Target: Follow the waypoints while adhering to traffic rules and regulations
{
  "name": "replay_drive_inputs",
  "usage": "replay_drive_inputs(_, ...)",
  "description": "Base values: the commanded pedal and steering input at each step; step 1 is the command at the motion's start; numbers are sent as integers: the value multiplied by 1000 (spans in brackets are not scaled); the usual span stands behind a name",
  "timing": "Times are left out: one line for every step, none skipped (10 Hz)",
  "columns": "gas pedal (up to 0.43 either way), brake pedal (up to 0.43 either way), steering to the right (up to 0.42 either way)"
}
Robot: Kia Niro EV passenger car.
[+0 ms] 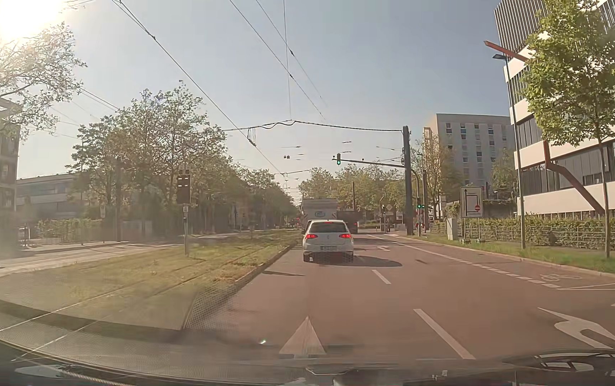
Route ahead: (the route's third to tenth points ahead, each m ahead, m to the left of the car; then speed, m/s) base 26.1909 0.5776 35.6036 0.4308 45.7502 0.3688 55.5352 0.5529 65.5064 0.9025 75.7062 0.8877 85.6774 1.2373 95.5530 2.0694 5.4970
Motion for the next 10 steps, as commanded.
replay_drive_inputs(220,0,-5)
replay_drive_inputs(220,0,-4)
replay_drive_inputs(220,0,-4)
replay_drive_inputs(209,0,-4)
replay_drive_inputs(209,0,-4)
replay_drive_inputs(197,0,-4)
replay_drive_inputs(197,0,-3)
replay_drive_inputs(197,0,-1)
replay_drive_inputs(197,0,0)
replay_drive_inputs(177,0,0)
